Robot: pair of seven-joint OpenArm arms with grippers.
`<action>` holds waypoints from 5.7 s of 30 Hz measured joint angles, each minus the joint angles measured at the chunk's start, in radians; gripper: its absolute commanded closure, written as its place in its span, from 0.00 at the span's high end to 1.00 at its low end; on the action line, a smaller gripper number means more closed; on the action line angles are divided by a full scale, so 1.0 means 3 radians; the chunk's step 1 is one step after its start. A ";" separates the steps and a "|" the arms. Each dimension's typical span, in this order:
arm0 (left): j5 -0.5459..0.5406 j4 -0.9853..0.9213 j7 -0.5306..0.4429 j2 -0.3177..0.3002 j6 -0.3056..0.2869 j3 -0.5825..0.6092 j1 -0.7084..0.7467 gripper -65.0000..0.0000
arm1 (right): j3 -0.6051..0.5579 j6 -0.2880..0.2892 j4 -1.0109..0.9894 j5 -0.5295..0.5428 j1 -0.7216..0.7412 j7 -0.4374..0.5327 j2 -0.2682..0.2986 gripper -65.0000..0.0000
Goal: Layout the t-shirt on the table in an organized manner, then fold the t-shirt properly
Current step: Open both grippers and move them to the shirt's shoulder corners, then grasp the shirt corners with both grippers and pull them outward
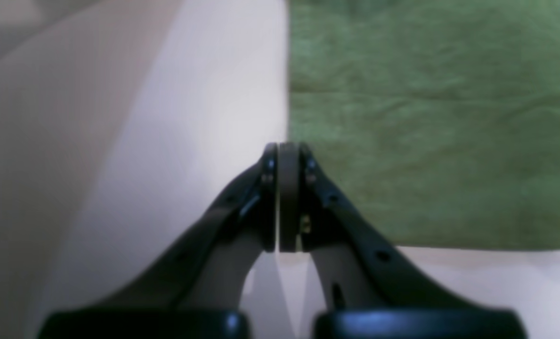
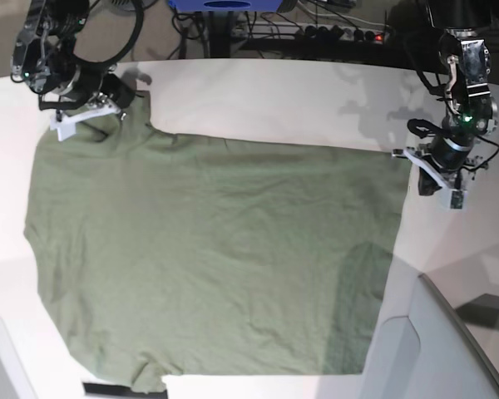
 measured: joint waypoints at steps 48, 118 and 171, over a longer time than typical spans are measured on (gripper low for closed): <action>0.0000 -0.0304 -0.0014 0.0011 -0.0015 -0.0546 0.0050 0.00 | 0.0362 0.0716 -0.0511 0.0188 -0.0181 0.1120 0.0568 0.45; -0.0790 -0.0739 -0.0022 -0.0168 -0.0003 -0.0548 0.0178 0.28 | 0.0183 0.0715 -0.0234 0.0092 -0.0256 0.0755 0.0479 0.48; -0.1652 -0.1363 -0.0225 0.0244 -0.0434 -0.0113 -0.0287 0.35 | 0.0037 0.0730 -0.0253 0.0088 -0.0271 0.0711 0.0458 0.00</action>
